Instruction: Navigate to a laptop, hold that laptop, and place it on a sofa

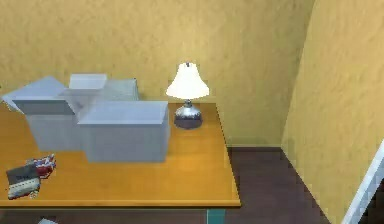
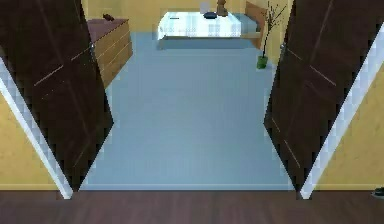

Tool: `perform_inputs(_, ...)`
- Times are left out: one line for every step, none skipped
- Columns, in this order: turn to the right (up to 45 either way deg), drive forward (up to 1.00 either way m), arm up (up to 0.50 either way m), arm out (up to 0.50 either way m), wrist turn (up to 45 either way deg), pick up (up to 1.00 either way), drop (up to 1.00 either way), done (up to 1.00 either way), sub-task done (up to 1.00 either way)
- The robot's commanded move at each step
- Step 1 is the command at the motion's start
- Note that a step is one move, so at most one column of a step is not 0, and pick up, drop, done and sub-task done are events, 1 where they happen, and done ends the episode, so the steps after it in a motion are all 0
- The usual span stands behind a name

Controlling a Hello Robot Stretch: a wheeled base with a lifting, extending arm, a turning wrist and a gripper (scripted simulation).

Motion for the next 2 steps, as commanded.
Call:
perform_inputs(-45.0,0.0,0.0,0.0,0.0,0.0,0.0,0.0,0.0)
perform_inputs(-45.0,0.0,0.0,0.0,0.0,0.0,0.0,0.0,0.0)
